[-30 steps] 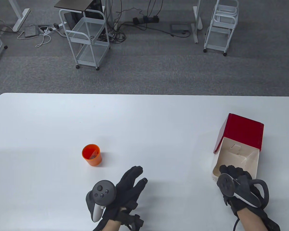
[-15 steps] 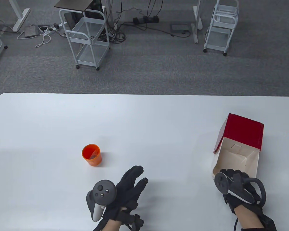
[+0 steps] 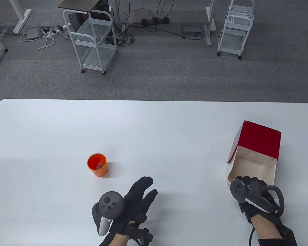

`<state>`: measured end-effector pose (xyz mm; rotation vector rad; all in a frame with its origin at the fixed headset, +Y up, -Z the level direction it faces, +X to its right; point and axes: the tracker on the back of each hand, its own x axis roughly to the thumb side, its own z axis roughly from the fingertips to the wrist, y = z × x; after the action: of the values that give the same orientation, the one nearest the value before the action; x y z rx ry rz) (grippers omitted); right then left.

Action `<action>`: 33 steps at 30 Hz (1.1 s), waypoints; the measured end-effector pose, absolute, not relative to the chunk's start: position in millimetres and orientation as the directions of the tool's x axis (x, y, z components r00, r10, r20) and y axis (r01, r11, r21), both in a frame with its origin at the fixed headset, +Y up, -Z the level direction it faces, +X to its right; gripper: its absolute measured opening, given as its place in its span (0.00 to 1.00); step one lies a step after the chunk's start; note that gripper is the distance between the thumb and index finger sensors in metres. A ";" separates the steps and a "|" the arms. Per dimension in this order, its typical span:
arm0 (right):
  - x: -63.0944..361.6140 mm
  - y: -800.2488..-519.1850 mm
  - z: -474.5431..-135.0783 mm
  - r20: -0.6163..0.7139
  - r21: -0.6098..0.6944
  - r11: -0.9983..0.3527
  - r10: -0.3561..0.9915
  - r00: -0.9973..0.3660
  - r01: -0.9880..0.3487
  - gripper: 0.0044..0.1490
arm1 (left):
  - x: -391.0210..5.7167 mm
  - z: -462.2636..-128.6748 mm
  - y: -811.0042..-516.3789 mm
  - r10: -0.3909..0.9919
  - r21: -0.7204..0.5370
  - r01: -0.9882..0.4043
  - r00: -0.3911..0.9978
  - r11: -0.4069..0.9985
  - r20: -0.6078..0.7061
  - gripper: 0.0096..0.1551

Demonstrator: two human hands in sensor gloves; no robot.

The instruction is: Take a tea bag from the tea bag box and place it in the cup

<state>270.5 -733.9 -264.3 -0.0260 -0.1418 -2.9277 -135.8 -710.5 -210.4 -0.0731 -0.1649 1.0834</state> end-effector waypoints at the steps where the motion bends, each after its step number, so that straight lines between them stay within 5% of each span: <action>1: 271.4 -733.7 -265.5 0.024 0.096 -0.974 -0.205 -0.979 0.206 0.31 | -135.8 -210.4 -710.6 0.884 -0.140 -0.873 0.458 0.468 0.098 0.38; 33: 289.6 -731.1 -311.2 -0.071 0.115 -0.981 -0.167 -0.983 0.158 0.31 | -134.5 -212.2 -711.5 0.873 -0.154 -0.859 0.481 0.488 0.082 0.38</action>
<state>289.6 -731.1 -311.2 0.1200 -0.1626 -2.9715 -134.5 -711.5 -212.2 -0.0963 -0.1564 1.0576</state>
